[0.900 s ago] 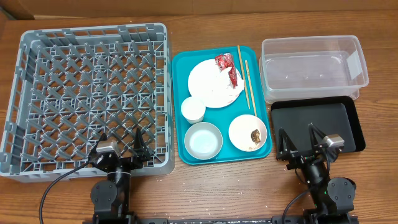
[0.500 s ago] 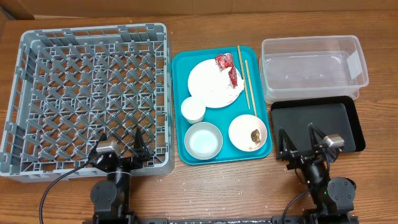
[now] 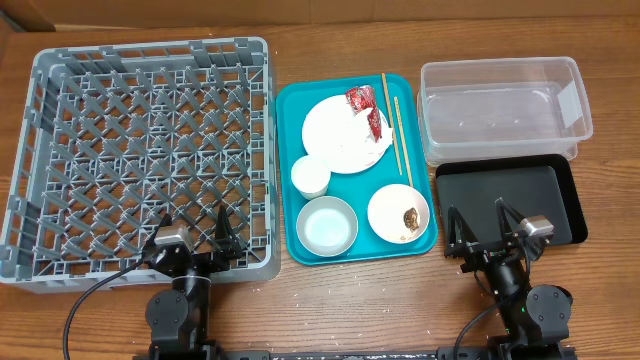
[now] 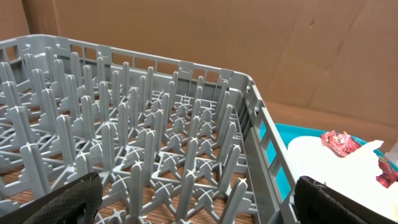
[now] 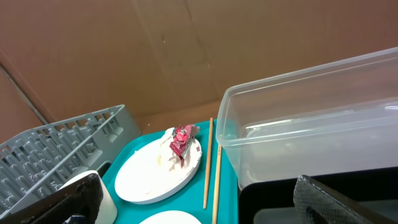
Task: Sort waste into correct bins and load items into the dishwasher
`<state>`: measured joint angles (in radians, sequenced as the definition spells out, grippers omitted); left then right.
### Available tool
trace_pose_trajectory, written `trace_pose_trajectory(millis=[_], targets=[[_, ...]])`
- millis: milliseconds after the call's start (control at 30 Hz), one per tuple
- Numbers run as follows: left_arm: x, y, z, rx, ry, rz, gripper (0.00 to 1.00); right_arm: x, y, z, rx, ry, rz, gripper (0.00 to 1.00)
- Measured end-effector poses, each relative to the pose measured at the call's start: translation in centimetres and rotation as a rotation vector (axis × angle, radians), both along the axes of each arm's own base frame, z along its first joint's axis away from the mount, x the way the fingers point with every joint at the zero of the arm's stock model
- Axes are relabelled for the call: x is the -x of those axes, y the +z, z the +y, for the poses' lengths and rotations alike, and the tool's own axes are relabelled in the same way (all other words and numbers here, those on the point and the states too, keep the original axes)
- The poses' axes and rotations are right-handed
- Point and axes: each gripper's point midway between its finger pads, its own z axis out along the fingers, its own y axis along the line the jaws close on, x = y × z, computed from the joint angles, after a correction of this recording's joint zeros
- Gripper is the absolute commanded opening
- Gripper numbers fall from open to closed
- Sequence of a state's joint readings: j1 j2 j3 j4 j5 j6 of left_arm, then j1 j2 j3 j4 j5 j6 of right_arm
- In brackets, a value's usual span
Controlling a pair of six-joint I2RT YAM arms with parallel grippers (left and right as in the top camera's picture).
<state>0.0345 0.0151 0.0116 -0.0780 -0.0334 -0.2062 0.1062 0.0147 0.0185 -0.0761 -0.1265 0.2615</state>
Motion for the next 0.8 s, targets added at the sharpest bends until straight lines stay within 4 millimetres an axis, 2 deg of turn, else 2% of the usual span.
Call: trace_pose_trajectory(millis=[500, 633, 800], targets=[[0.0, 0.0, 0.0, 0.0, 0.0, 0.0, 1.0, 0.0, 0.3, 0.0, -0.001, -0.003, -0.014, 1.0], [0.0, 0.0, 0.0, 0.0, 0.0, 0.0, 1.0, 0.1, 1.4, 0.2, -0.006, 0.01, -0.057, 1.0], [0.0, 0.0, 0.0, 0.0, 0.0, 0.0, 0.99, 0.7, 3.6, 1.6, -0.01, 0.099, -0.147, 1.0]])
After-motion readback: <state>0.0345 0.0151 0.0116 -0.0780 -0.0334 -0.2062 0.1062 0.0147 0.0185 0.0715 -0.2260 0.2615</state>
